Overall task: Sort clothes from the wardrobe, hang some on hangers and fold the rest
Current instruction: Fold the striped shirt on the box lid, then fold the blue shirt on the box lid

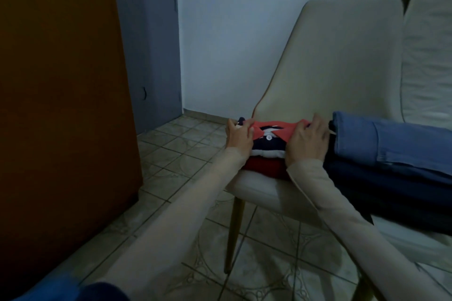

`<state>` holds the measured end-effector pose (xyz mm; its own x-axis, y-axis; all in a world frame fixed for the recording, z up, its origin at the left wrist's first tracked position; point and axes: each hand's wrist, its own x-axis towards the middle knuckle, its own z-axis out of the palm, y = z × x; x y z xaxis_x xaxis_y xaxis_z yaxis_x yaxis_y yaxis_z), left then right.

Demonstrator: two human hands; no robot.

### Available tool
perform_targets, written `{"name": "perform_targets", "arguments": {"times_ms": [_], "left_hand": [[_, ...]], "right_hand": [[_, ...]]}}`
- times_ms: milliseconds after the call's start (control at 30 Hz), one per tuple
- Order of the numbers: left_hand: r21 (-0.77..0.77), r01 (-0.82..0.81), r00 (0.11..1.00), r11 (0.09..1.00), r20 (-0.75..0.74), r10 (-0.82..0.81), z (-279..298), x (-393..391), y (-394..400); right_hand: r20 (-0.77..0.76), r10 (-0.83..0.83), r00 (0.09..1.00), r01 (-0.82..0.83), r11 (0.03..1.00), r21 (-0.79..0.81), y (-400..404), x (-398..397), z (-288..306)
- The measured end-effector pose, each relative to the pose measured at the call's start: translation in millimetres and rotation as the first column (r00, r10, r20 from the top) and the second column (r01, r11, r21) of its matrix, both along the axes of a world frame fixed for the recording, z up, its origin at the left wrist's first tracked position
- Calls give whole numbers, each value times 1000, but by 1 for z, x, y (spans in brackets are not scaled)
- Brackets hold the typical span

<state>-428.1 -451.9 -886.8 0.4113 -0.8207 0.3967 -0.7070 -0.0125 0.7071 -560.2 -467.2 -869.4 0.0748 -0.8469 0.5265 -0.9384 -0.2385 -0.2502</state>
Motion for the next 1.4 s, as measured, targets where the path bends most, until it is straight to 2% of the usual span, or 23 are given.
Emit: {"name": "perform_targets", "arguments": {"times_ms": [133, 267, 367, 533, 667, 800, 967, 1100, 1167, 1267, 1400], "left_hand": [[52, -51, 993, 997, 106, 45, 6, -5, 2], [112, -8, 971, 994, 236, -19, 5, -13, 4], [178, 19, 959, 984, 274, -68, -3, -11, -1], [285, 49, 956, 957, 264, -128, -7, -4, 10], [245, 38, 960, 969, 260, -104, -16, 17, 38], [262, -2, 985, 965, 166, -43, -37, 56, 74], [318, -125, 992, 940, 38, 119, -65, 119, 136], [481, -197, 978, 855, 35, 206, -92, 174, 204], [531, -216, 964, 819, -15, 264, -108, 199, 237], [596, -264, 930, 758, -50, 363, -134, 233, 280], [696, -277, 894, 662, -66, 444, -171, 270, 318]], "right_hand": [[-110, 63, 992, -64, 998, -7, -9, 9, 3], [-149, 51, 988, -45, 998, 45, -13, 11, -6], [-179, 39, 983, -24, 996, 86, -13, 10, -11], [-247, 38, 968, -4, 991, 136, -8, 9, -10], [-243, 48, 969, -27, 995, 91, -1, 9, 2], [-236, 155, 959, -168, 985, -34, 21, 29, 1], [-237, 360, 902, -382, 923, -50, 58, 87, -19], [-176, 485, 857, -470, 874, 120, 96, 138, -52], [-136, 550, 824, -511, 826, 239, 114, 164, -75], [-65, 639, 766, -552, 706, 444, 138, 205, -118], [-60, 736, 675, -519, 531, 670, 172, 251, -176]]}}
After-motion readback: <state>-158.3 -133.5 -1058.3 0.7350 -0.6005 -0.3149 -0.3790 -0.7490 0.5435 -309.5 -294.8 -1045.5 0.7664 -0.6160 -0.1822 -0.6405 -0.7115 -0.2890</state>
